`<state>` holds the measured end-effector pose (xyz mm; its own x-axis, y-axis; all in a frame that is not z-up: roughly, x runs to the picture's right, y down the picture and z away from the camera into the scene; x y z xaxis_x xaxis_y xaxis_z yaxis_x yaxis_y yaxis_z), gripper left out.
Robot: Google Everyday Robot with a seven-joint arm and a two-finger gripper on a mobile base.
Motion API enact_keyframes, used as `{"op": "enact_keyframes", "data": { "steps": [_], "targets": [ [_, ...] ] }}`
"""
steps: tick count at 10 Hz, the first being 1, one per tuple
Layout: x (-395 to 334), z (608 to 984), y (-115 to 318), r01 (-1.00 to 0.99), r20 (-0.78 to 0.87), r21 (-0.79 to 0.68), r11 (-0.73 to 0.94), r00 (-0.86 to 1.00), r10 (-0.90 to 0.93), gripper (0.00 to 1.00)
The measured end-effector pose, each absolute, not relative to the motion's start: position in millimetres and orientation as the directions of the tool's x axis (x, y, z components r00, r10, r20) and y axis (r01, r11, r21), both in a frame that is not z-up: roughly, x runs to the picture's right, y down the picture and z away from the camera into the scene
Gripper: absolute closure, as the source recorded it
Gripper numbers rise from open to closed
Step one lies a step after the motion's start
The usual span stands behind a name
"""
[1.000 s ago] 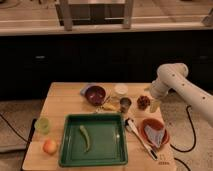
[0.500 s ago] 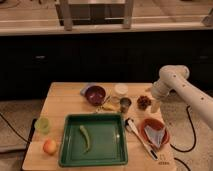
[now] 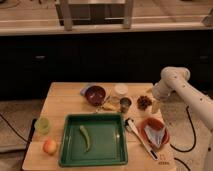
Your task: Place grapes in tray
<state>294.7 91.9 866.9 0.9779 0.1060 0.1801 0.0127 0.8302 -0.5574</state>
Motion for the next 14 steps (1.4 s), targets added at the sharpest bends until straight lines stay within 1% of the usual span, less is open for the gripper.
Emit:
{"op": "enact_keyframes", "data": {
  "steps": [5,14],
  "targets": [
    [293.8,883.9,97.8,0.022,0.194,-0.574,0.819,0.975,0.109,0.2],
    [299.6,898.1,109.2,0.007,0.181,-0.6,0.8,0.975,0.128,0.2]
  ]
}}
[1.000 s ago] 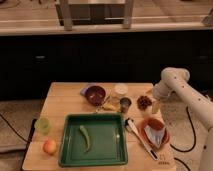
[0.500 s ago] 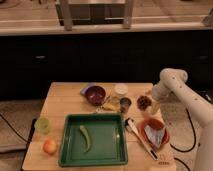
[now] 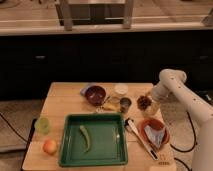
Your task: Place grapes in tray
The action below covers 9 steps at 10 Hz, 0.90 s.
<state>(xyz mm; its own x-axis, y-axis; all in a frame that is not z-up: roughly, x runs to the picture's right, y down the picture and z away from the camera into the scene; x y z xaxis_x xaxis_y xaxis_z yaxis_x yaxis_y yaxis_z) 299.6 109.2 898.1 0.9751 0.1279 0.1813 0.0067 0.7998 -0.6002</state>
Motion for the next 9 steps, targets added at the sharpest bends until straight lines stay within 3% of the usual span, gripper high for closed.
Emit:
{"op": "enact_keyframes", "data": {
  "steps": [9],
  "targets": [
    [302.8,904.4,116.0,-0.016,0.168,-0.621,0.784,0.974,0.153,0.2]
  ]
}}
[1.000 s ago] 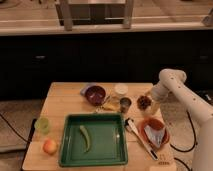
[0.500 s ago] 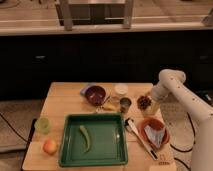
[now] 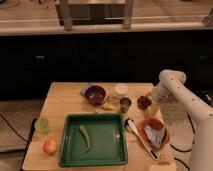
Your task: Place grapes in tray
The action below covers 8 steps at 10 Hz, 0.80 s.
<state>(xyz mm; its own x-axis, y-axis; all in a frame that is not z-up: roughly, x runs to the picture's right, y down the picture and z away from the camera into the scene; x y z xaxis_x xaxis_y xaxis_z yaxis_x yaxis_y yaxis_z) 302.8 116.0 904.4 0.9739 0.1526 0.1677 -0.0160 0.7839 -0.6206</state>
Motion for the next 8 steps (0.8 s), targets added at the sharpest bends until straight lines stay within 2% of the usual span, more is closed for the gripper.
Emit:
{"op": "enact_keyframes", "data": {
  "steps": [8],
  "targets": [
    [308.1,904.6,121.6,-0.043,0.153,-0.636,0.771,0.972,0.181,0.2]
  ]
}}
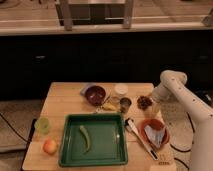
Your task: Place grapes in tray
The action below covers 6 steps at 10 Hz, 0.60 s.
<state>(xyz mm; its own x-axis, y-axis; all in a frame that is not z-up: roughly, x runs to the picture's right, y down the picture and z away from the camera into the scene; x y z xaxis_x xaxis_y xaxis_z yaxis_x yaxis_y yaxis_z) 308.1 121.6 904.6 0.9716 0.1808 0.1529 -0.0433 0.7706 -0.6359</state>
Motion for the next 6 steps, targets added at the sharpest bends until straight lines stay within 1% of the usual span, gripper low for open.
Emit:
{"op": "enact_keyframes", "data": {
  "steps": [6],
  "targets": [
    [311.1,902.0,124.2,-0.062,0.139,-0.643,0.763,0.971,0.196,0.2]
  ]
}}
